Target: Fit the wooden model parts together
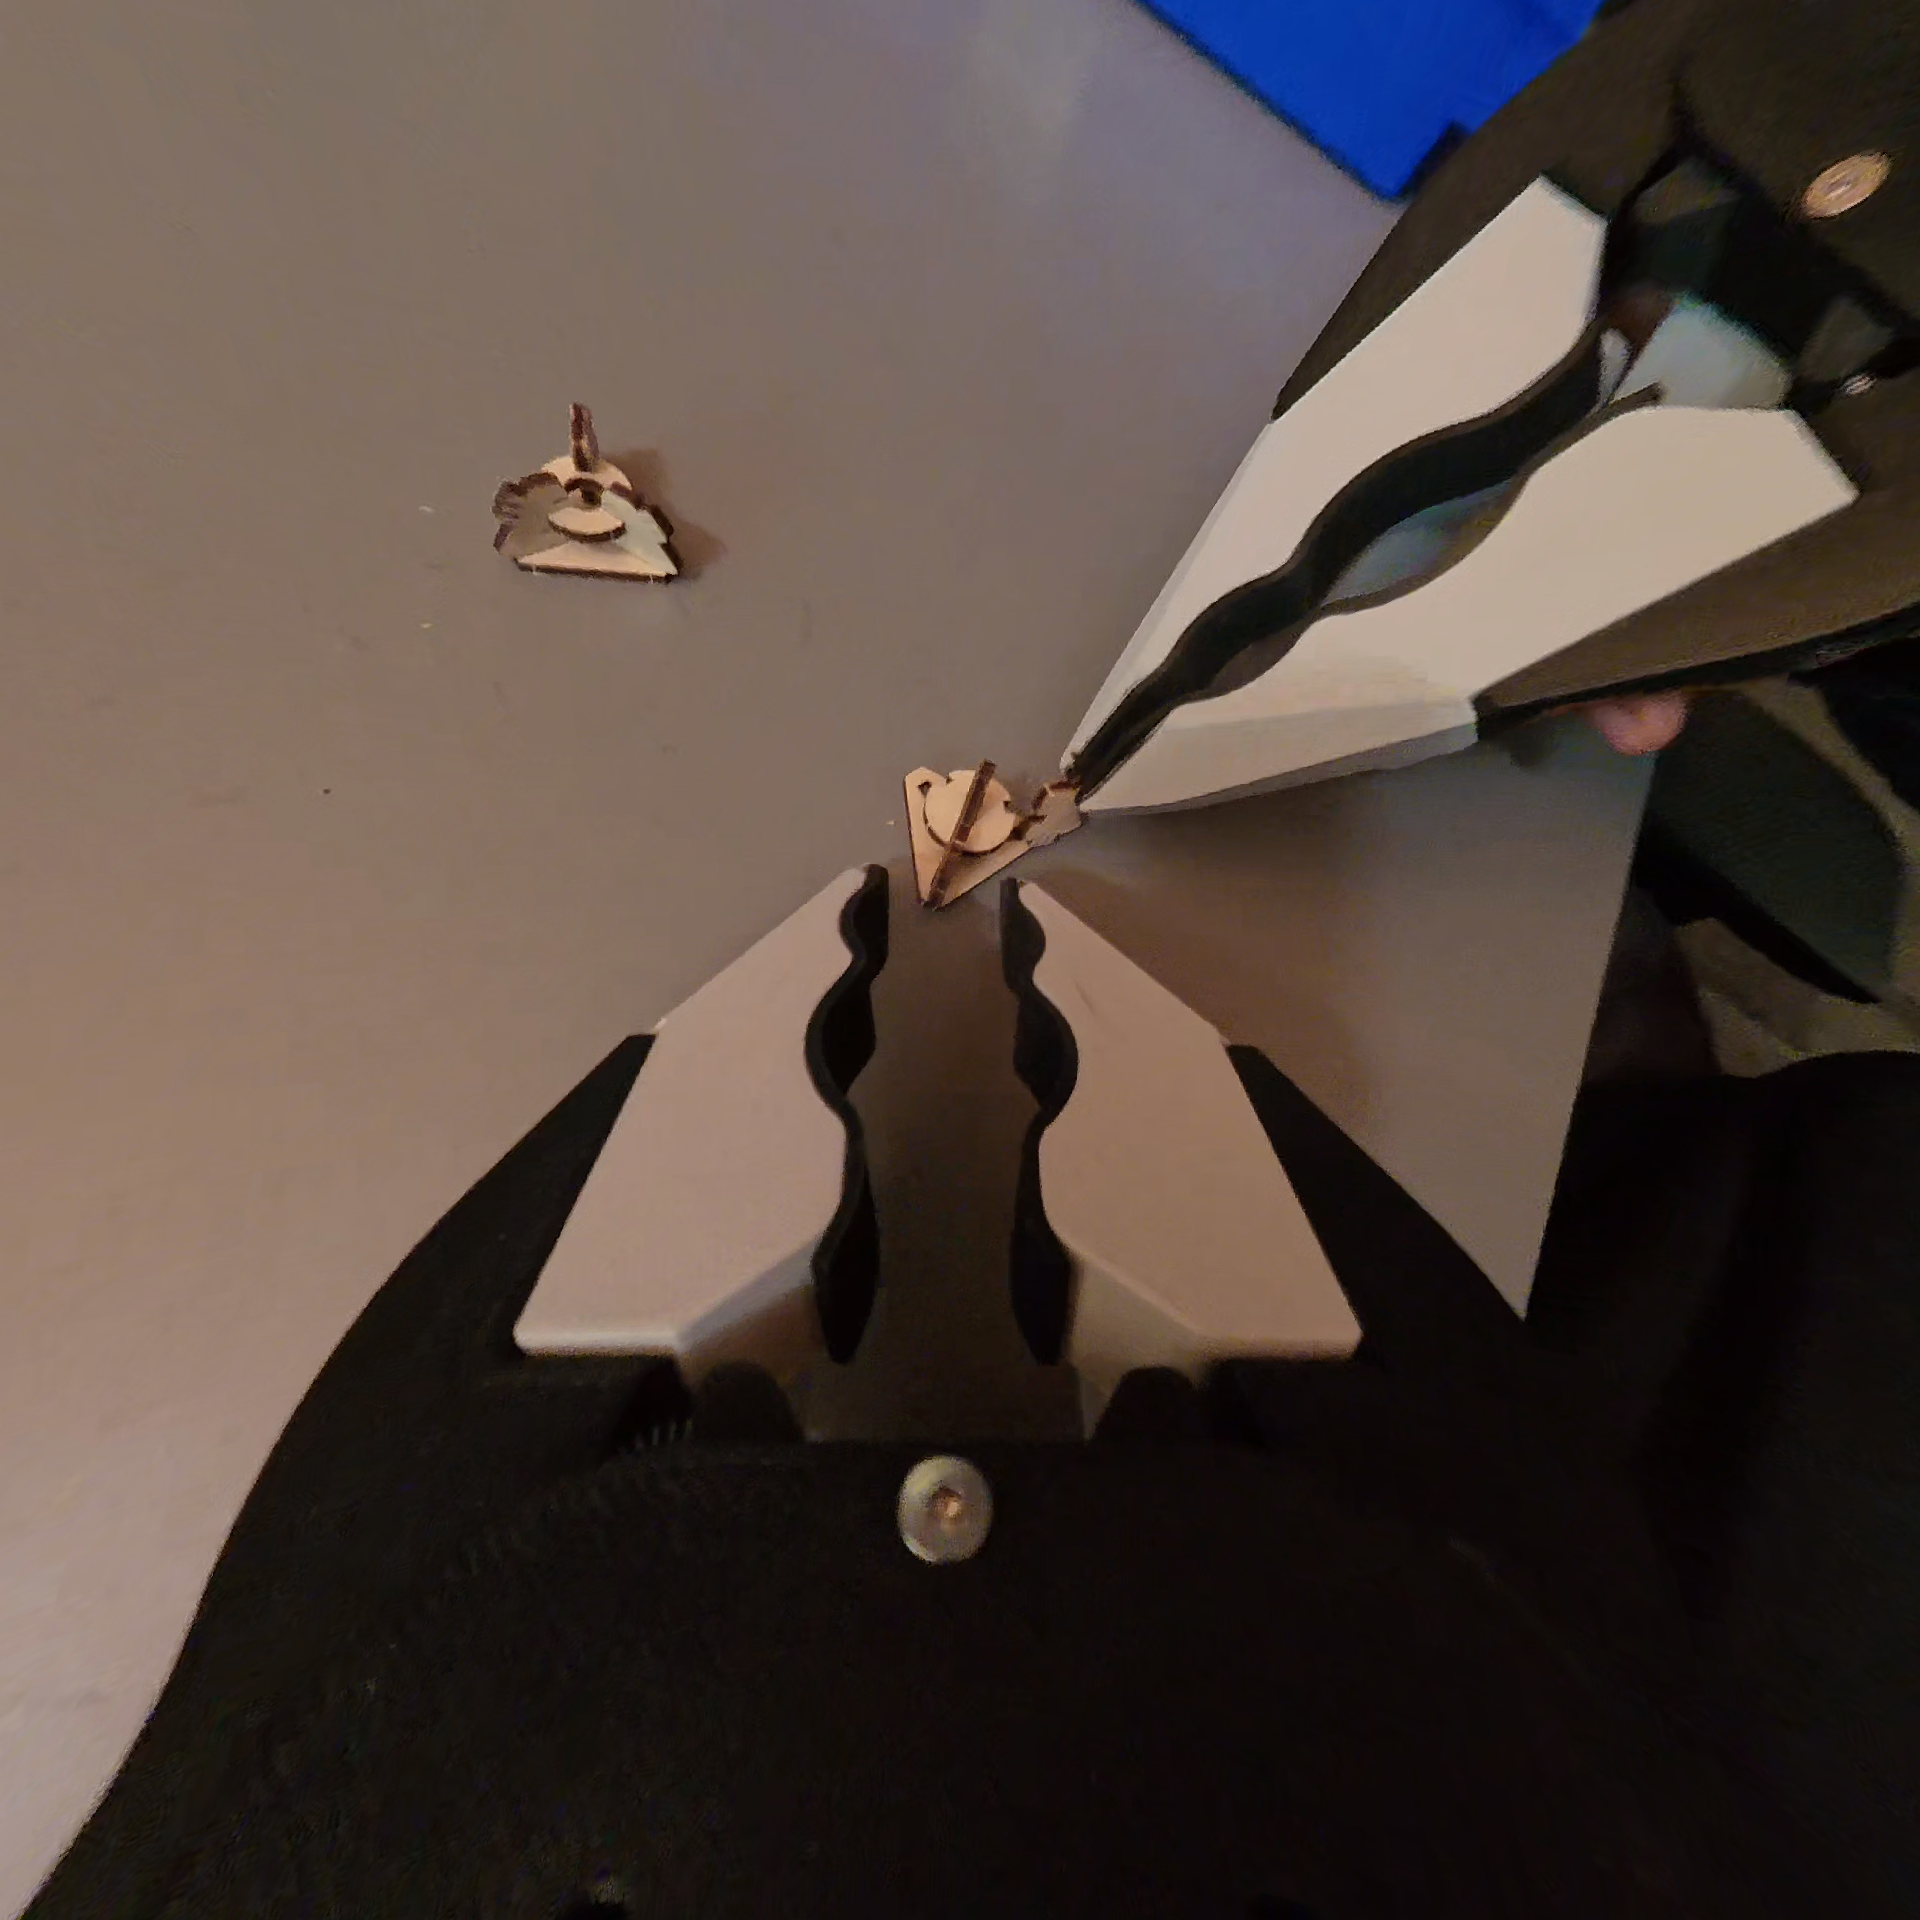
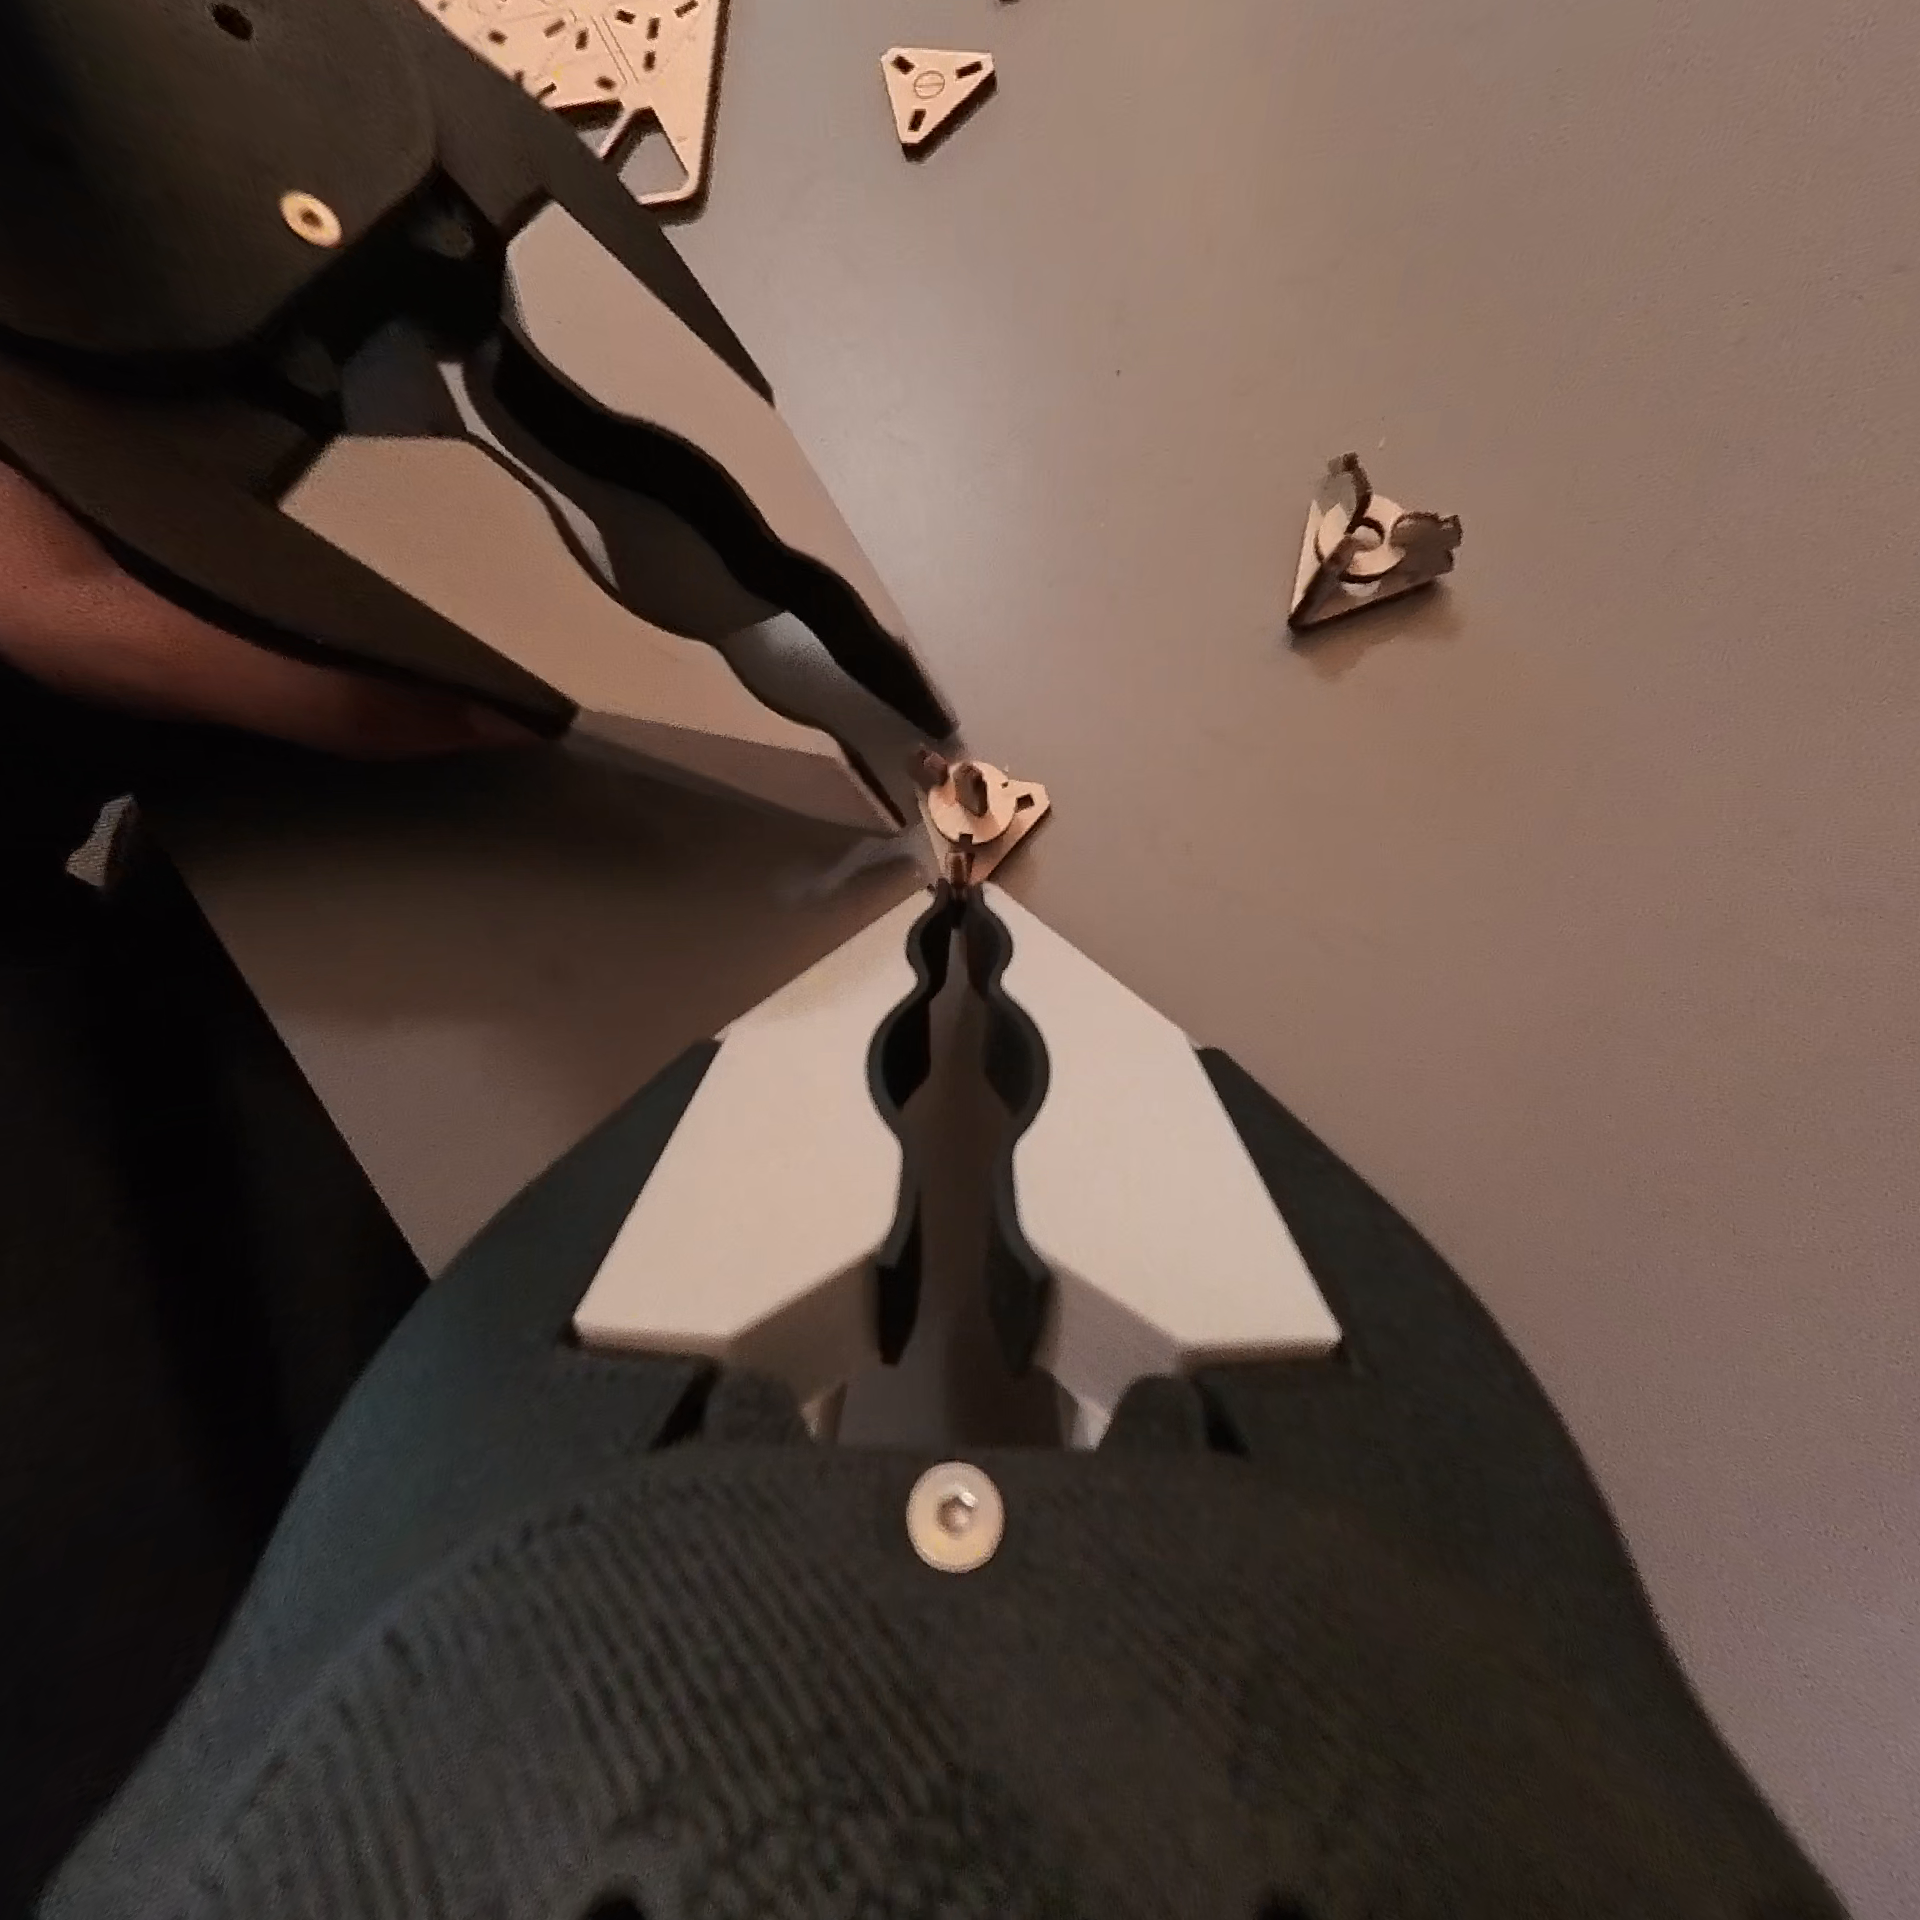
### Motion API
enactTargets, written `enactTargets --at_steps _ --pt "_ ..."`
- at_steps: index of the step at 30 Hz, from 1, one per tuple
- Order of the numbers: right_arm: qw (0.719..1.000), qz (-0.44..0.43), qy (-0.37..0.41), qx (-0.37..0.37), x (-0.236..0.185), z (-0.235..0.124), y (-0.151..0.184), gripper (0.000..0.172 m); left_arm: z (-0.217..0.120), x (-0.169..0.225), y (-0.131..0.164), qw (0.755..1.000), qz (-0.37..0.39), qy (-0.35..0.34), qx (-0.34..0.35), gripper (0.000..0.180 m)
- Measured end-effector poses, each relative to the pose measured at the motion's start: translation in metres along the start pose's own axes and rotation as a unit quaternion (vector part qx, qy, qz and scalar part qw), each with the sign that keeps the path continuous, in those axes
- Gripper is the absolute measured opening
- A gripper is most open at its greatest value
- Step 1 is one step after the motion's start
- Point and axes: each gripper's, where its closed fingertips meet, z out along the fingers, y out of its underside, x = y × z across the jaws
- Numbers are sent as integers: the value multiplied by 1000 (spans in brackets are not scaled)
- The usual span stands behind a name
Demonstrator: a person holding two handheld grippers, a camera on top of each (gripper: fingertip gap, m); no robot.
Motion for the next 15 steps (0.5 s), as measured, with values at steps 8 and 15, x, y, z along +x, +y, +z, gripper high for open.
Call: enactTargets --at_steps 8,15 --pt "1000 -7 25 -11 2 1 -2 1 4 0 3 1000 12 -11 -18 4" --pt "999 -8 40 -13 5 0 -3 1 5 3 4 999 41 -27 -21 3"
